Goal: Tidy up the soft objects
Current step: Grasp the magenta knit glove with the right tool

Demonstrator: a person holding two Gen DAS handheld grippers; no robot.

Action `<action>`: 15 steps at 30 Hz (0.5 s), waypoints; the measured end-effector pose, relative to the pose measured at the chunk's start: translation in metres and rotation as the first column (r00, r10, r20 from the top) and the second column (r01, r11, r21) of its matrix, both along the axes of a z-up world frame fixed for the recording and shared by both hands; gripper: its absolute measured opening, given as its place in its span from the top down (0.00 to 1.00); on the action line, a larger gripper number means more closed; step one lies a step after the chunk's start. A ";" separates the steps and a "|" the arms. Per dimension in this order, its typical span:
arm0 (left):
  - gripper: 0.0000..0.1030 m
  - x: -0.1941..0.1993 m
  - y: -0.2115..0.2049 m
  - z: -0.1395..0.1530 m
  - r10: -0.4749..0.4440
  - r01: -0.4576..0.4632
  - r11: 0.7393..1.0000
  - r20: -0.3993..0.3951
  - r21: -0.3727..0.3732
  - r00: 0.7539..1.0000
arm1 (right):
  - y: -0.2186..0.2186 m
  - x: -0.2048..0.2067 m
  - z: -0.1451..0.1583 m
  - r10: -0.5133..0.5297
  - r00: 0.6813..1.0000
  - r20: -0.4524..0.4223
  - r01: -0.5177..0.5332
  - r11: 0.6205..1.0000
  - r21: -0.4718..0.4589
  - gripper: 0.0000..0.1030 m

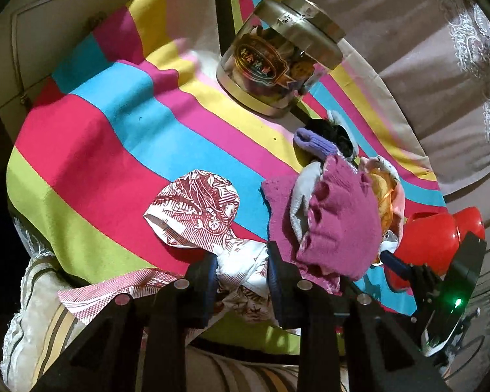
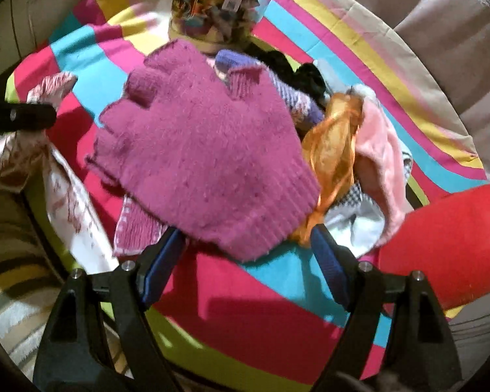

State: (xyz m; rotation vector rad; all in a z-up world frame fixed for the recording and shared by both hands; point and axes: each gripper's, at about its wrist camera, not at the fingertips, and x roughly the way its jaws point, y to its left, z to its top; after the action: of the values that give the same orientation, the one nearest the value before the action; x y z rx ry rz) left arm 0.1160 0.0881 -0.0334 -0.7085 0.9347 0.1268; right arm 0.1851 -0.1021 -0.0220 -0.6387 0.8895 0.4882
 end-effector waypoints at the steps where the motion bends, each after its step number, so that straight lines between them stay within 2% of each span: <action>1: 0.72 0.000 0.000 0.000 0.001 -0.001 1.000 0.001 -0.002 1.000 | 0.001 0.003 0.001 0.000 1.000 -0.004 0.000 1.000 0.016 0.21; 5: 0.72 0.001 0.001 -0.001 -0.004 0.004 1.000 0.008 -0.011 1.000 | -0.001 0.013 0.007 -0.012 0.999 -0.034 0.016 0.994 0.104 0.21; 9: 0.72 0.002 0.002 -0.003 -0.003 0.003 1.000 0.006 -0.023 1.000 | -0.013 0.025 0.016 -0.011 0.992 -0.123 0.040 0.971 0.236 0.21; 15: 0.72 0.005 0.001 -0.005 -0.009 0.009 1.000 0.005 -0.023 1.000 | -0.011 0.039 0.013 -0.046 0.984 -0.170 0.094 0.955 0.282 0.21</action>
State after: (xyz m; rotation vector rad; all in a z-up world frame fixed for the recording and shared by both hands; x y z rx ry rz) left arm 0.1208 0.0895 -0.0383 -0.7253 0.9359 0.1066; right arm 0.2245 -0.1128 -0.0093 -0.3010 0.9681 0.5991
